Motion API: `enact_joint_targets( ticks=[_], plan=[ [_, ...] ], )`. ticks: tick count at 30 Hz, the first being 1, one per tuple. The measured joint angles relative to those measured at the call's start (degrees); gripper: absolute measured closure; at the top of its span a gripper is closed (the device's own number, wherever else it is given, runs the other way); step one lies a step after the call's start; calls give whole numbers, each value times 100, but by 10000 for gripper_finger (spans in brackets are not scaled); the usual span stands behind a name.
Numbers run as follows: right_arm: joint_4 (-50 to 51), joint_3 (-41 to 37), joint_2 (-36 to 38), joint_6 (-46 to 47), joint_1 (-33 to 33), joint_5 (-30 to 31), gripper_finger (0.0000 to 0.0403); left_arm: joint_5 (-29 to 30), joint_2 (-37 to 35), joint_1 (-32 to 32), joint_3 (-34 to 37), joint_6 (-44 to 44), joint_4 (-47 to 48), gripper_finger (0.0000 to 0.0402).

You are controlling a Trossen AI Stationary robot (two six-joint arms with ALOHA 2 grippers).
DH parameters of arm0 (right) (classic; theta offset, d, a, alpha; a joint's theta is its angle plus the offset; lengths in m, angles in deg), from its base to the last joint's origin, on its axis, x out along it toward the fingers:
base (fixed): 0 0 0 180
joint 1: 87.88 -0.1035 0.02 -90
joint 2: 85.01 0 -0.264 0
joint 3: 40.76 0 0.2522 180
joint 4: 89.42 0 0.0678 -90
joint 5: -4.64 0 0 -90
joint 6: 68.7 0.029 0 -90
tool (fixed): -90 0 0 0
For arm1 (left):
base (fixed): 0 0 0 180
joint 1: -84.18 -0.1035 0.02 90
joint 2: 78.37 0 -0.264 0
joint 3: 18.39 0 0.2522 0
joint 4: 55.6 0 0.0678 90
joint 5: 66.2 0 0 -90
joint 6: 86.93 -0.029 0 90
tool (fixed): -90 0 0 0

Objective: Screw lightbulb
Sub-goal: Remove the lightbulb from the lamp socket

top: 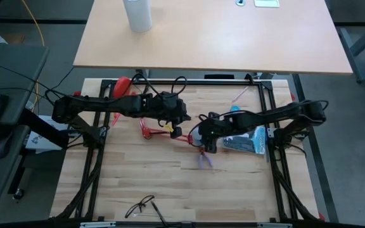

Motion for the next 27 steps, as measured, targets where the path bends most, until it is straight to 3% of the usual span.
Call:
enact_joint_targets(
  ticks=[11,20,27],
  plan=[
    [-644,15,-193,169,2,106,167,-2,0,0,0,0,-49,402],
    [-812,-4,-204,272,4,251,223,-2,0,0,0,-2,-52,402],
    [-891,-9,-11,266,9,273,233,59,-123,-27,0,-233,-72,401]
  ],
)
